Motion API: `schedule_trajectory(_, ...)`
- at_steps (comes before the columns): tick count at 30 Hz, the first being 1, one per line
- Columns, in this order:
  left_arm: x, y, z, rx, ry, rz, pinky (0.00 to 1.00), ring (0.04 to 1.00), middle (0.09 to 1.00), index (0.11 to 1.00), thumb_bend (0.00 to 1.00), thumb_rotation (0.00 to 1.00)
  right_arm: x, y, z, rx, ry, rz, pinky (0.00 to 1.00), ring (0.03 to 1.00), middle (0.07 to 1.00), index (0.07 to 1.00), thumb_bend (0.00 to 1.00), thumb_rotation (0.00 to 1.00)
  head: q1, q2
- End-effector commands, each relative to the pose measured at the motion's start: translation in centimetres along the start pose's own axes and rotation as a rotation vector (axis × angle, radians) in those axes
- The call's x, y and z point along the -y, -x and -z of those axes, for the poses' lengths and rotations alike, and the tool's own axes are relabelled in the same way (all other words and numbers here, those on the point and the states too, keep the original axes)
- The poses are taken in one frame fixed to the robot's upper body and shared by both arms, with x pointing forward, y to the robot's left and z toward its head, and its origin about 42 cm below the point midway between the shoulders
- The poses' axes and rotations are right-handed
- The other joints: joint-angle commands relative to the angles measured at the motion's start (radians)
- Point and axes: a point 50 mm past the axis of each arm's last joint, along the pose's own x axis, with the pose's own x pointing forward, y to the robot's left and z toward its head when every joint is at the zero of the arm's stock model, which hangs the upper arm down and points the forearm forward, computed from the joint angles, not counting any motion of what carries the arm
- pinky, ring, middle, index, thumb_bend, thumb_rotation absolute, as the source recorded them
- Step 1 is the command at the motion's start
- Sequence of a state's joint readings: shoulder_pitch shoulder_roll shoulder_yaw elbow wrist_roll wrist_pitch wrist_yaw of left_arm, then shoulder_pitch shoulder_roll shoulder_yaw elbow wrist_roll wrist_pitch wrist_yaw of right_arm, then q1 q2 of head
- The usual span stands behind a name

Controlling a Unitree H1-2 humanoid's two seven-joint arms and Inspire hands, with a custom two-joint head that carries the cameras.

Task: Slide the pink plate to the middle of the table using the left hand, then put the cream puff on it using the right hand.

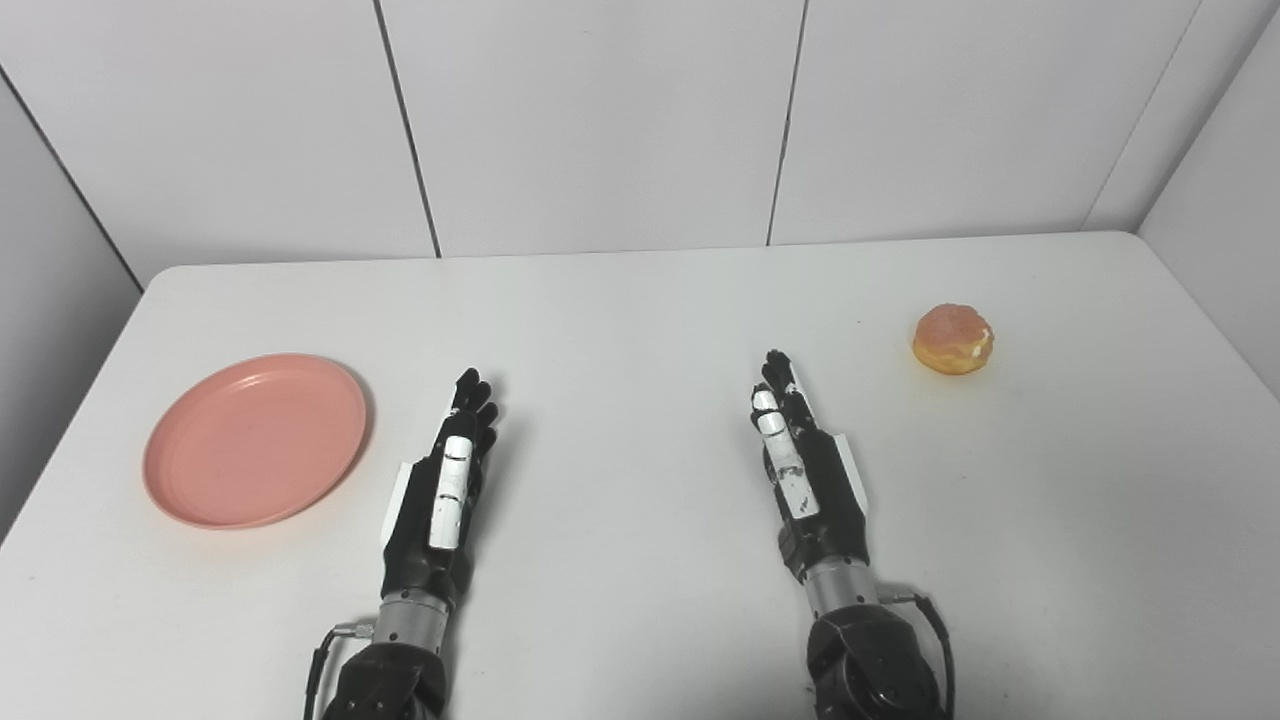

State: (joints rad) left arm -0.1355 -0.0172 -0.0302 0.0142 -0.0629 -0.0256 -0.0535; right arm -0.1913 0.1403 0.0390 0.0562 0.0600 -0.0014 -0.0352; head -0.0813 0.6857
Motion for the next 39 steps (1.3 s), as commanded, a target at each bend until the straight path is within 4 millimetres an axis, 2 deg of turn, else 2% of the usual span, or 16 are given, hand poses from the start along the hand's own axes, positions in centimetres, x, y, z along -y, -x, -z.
schedule_trajectory(1,0.3,0.0,-0.5,0.011,0.012,0.002,1.0,0.994,1.0,0.983,0.62,1.0,-0.3,0.1,-0.2,0.018,-0.011,-0.012,1.0,0.996,1.0,0.974,0.7,0.8,0.001,0.001)
schedule_trajectory(12,0.3,-0.1,-0.2,0.029,-0.003,-0.002,1.0,0.981,0.992,0.973,0.63,1.0,-0.2,0.0,-0.2,0.011,-0.017,-0.01,1.0,0.992,0.999,0.978,0.7,0.8,0.004,0.001)
schedule_trajectory(15,0.6,-0.2,-0.3,0.029,-0.008,0.0,0.99,0.977,0.988,0.967,0.64,1.0,0.1,0.0,-0.4,0.009,-0.008,-0.013,1.0,0.991,1.0,0.98,0.7,0.8,0.054,0.003)
schedule_trajectory(24,1.3,0.0,-0.4,0.029,-0.017,0.051,1.0,1.0,1.0,1.0,0.63,1.0,0.9,0.0,-0.3,0.01,0.01,-0.037,1.0,0.998,0.993,0.97,0.66,0.83,0.062,0.001)
schedule_trajectory(29,1.2,-0.1,-0.3,0.017,-0.016,0.064,1.0,1.0,1.0,1.0,0.65,1.0,0.9,0.0,-0.3,0.004,0.016,-0.036,1.0,0.996,0.99,0.966,0.67,0.83,0.071,-0.004)
schedule_trajectory(34,1.9,0.0,-0.3,-0.001,0.003,0.051,1.0,1.0,1.0,1.0,0.65,1.0,1.6,0.3,-0.3,0.001,0.006,-0.044,1.0,0.999,0.996,0.977,0.67,0.82,0.162,-0.025)
schedule_trajectory(35,2.3,0.1,-0.2,-0.009,0.008,0.049,1.0,1.0,1.0,1.0,0.65,1.0,2.0,0.5,-0.4,-0.001,0.007,-0.053,1.0,0.999,0.997,0.978,0.67,0.82,0.226,-0.044)
schedule_trajectory(36,2.5,0.2,-0.2,-0.014,0.012,0.047,1.0,1.0,1.0,1.0,0.64,1.0,2.3,0.6,-0.4,-0.002,0.008,-0.06,1.0,1.0,0.999,0.989,0.66,0.83,0.226,-0.044)
schedule_trajectory(37,2.9,0.3,-0.1,-0.018,0.013,0.047,1.0,1.0,1.0,1.0,0.64,1.0,2.8,0.7,-0.4,-0.002,0.012,-0.069,1.0,1.0,1.0,0.995,0.66,0.83,0.28,-0.062)
schedule_trajectory(39,3.5,0.3,0.2,-0.016,0.013,0.04,1.0,1.0,1.0,0.996,0.62,1.0,3.7,0.8,-0.2,-0.003,0.02,-0.084,1.0,1.0,1.0,0.999,0.61,0.86,0.314,-0.076)
